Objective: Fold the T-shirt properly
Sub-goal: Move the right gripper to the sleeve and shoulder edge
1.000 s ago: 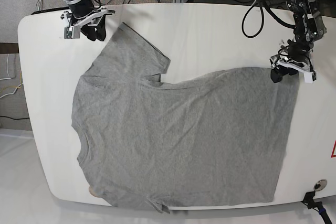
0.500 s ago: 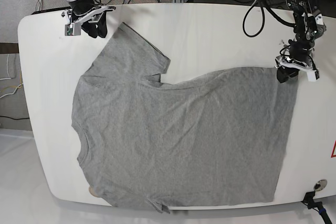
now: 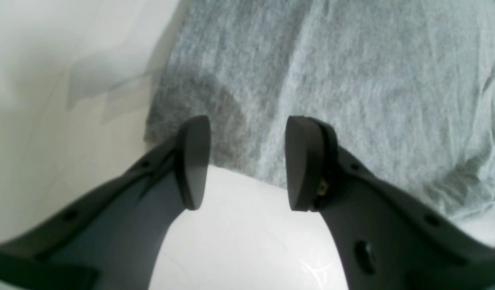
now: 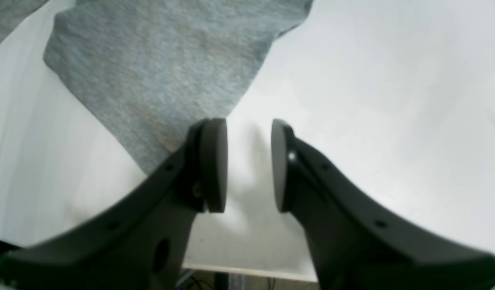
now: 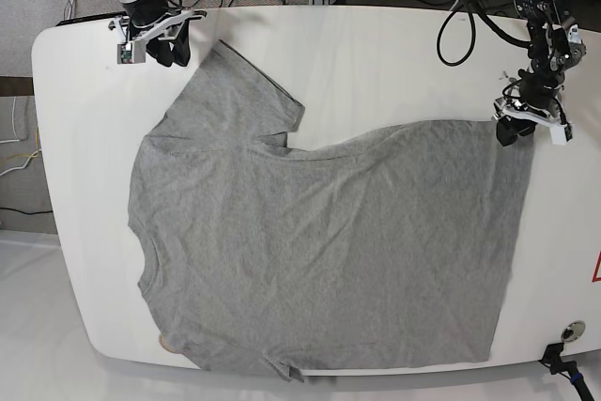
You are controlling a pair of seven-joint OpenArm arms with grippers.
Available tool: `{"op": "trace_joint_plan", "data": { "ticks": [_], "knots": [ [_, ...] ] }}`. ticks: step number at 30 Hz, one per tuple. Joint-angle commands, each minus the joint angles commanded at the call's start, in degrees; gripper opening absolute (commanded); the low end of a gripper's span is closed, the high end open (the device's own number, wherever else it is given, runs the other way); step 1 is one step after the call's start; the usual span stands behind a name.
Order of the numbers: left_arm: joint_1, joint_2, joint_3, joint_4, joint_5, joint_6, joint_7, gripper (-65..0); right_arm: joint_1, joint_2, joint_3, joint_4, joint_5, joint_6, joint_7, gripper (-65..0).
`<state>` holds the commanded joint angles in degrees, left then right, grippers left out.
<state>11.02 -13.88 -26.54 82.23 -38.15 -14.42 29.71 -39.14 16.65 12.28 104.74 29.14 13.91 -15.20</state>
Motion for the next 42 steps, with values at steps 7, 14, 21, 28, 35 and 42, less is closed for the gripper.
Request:
{"op": "trace_joint_plan", "data": {
  "ticks": [7,14,21,28,35,42],
  "knots": [
    [0.2,0.0,0.0,0.7,-0.2,-0.1,0.4,-37.2,0.1,-0.1,-0.1,-0.1,-0.2,0.27,0.0,-47.0],
    [0.0,-0.1,0.0,0.8,0.0,-0.2,-0.1,-36.5,0.2,0.0,-0.1,-0.1,0.0,0.27,0.0,-46.9],
    [0.1,0.0,-0.1,1.1,-1.7,-8.5,2.8,-37.8,0.3,-0.1,0.1,-0.1,-0.3,0.14,-0.1,-48.0],
    [-0.1,-0.1,-0.5,1.1,-8.8,-18.7,5.0,-47.4,0.3,-0.1,0.2,0.3,-0.4,1.02,-1.3,-50.8],
    [0.4,0.1,-0.8,0.1,-9.4,-18.7,3.9,-55.6,0.9,-0.7,-0.2,0.8,-0.8,0.69,-2.5,-49.7],
    [3.6,1.5,-0.1,-0.9,-7.6,-17.4,5.5,-54.9,4.9,-3.5,-0.5,0.1,0.4,0.64,-3.7,-49.3]
  ]
}}
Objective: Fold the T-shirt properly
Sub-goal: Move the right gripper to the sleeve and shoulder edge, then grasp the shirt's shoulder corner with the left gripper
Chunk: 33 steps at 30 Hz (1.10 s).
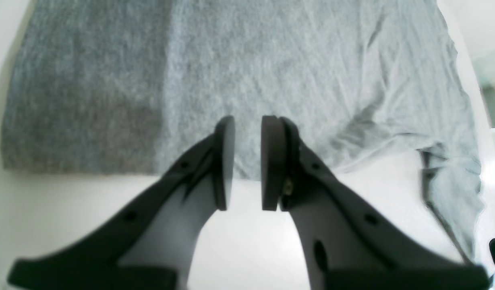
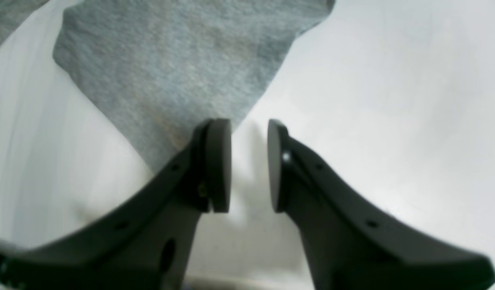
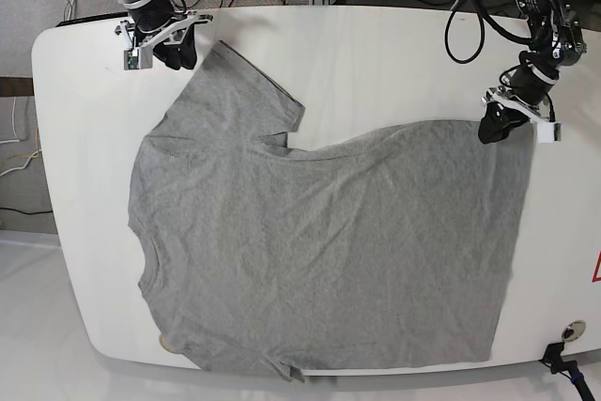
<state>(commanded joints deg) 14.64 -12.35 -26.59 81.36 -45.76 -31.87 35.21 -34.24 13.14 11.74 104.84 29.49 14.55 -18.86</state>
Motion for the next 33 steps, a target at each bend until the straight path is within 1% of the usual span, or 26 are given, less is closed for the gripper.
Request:
{"op": "trace_joint_plan", "data": {
  "ticks": [8,12,17,18,21,23,25,26,28,31,33],
  "knots": [
    [0.2,-0.2,0.0,0.0,0.0,0.0,0.0,-54.9,0.1,-0.1,0.0,0.1,0.1,0.0,0.0,-49.3],
    [0.2,-0.2,-0.2,0.3,2.3,0.0,-0.1,-54.8,0.1,-0.1,-0.2,0.2,0.1,0.0,0.0,-49.3],
    [0.2,-0.4,-0.3,0.3,2.5,0.0,-0.1,-54.3,0.0,-0.1,-0.3,1.0,0.1,0.0,-0.3,-49.3],
    [0.2,-0.8,-0.3,0.3,2.5,0.0,-0.1,-52.2,0.2,-0.1,-0.3,1.1,0.1,0.0,-1.0,-49.3],
    [0.2,-1.3,-0.5,0.4,2.5,0.0,-0.2,-39.8,0.4,-0.2,-0.3,1.9,0.2,0.0,-3.2,-49.3],
    [0.2,-1.3,-2.4,1.8,2.5,0.0,-0.2,-35.1,0.4,-0.2,-0.3,2.3,0.2,0.0,-3.3,-49.3],
    [0.3,-1.3,-3.2,3.4,2.5,0.0,0.2,-34.0,0.4,-0.2,-0.3,2.3,0.2,0.0,-3.3,-49.3],
    [0.3,-1.4,-3.8,4.2,2.5,0.0,1.1,-34.0,0.4,-0.2,-0.3,2.3,0.2,0.0,-3.3,-49.3],
    [0.1,-1.4,-6.5,5.4,2.5,0.0,3.3,-34.0,0.4,-0.2,-0.3,2.3,0.2,0.0,-3.3,-49.3],
    [-0.1,-1.8,-9.4,5.5,2.6,0.2,4.1,-33.7,0.4,-0.2,-0.3,2.3,0.2,0.0,-3.3,-49.3],
    [-0.1,-3.4,-10.2,4.7,2.6,2.1,4.1,-33.7,0.4,-0.2,-0.3,2.3,0.2,0.0,-3.3,-49.3]
  ]
}}
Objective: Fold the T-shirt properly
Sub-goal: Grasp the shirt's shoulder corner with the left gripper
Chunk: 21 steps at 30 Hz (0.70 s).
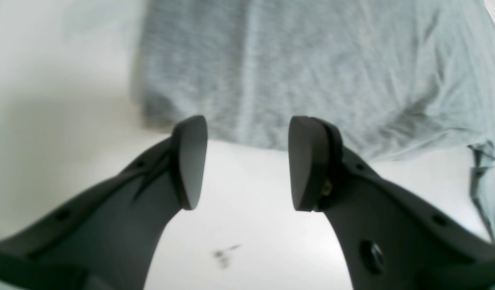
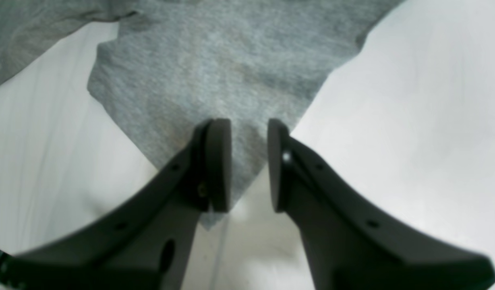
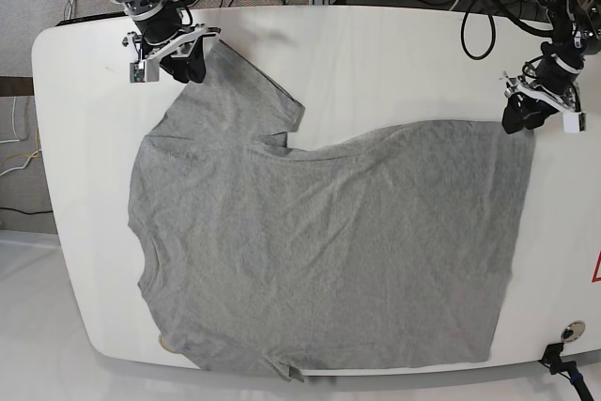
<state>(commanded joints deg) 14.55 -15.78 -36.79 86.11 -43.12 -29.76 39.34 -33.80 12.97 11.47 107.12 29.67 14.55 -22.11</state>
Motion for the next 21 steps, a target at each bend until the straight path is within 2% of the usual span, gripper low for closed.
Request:
{"op": "trace_joint_plan", "data": {
  "ticks": [2,8,15,21],
  "knots": [
    [-0.1,-1.0,-0.2,-1.8,0.0,0.9,0.0,-33.6,0.0,0.0,0.0,0.0,0.0,0.0,0.0,-49.3],
    [-4.5,-3.6,-0.1,-9.1,0.0,1.1,0.0,-33.6,0.0,0.0,0.0,0.0,0.0,0.0,0.0,-49.3],
    [-8.0,-3.6,0.3,-14.2,0.0,1.1,0.0,-33.6,0.0,0.0,0.0,0.0,0.0,0.0,0.0,-49.3],
    [-10.0,-3.3,3.6,-18.5,0.0,0.9,0.0,-33.6,0.0,0.0,0.0,0.0,0.0,0.0,0.0,-49.3]
  ]
}}
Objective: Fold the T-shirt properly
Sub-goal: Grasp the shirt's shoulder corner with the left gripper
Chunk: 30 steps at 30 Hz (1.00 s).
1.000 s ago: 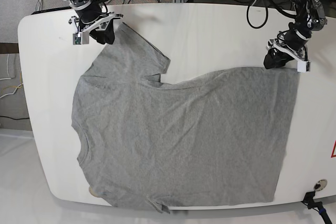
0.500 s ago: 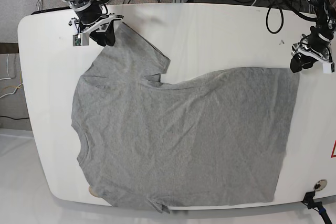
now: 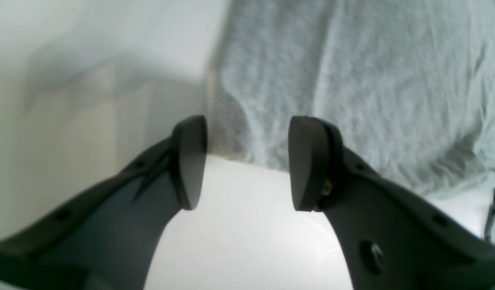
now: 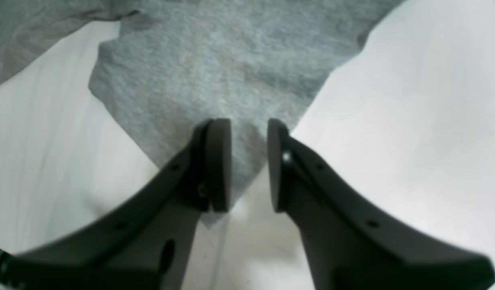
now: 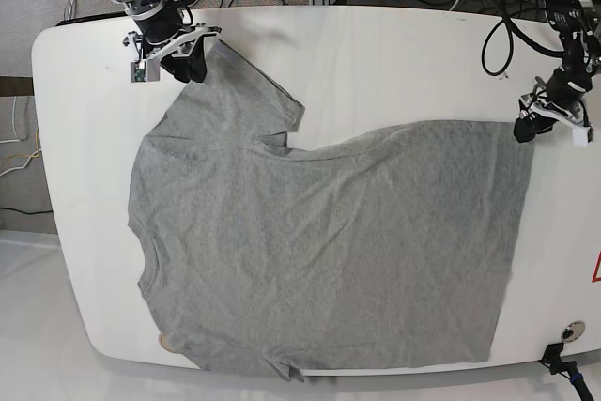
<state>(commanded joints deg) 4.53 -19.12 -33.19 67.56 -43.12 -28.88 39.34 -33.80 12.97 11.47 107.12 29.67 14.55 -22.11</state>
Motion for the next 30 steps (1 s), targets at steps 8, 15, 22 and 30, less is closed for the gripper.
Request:
{"op": "trace_joint_plan", "data": {
  "ticks": [8,15,22,30],
  "knots": [
    [-1.7,1.8,0.2,-4.7,0.0,-0.1,-0.1,-33.6,0.0,0.0,0.0,0.0,0.0,0.0,0.0,-49.3],
    [-2.9,2.1,5.5,-4.7,-0.3,-0.1,-0.1,-33.9,0.4,0.0,0.0,0.0,0.0,0.0,-0.1,-49.3],
    [-3.7,3.4,5.4,-4.7,-0.3,-0.1,-0.1,-34.0,0.7,0.0,0.0,0.0,0.0,0.0,-0.1,-49.3],
    [-3.7,3.4,5.3,-4.6,-0.3,0.0,-0.1,-51.5,0.8,0.0,0.0,0.0,0.0,0.0,-0.1,-49.3]
  ]
}}
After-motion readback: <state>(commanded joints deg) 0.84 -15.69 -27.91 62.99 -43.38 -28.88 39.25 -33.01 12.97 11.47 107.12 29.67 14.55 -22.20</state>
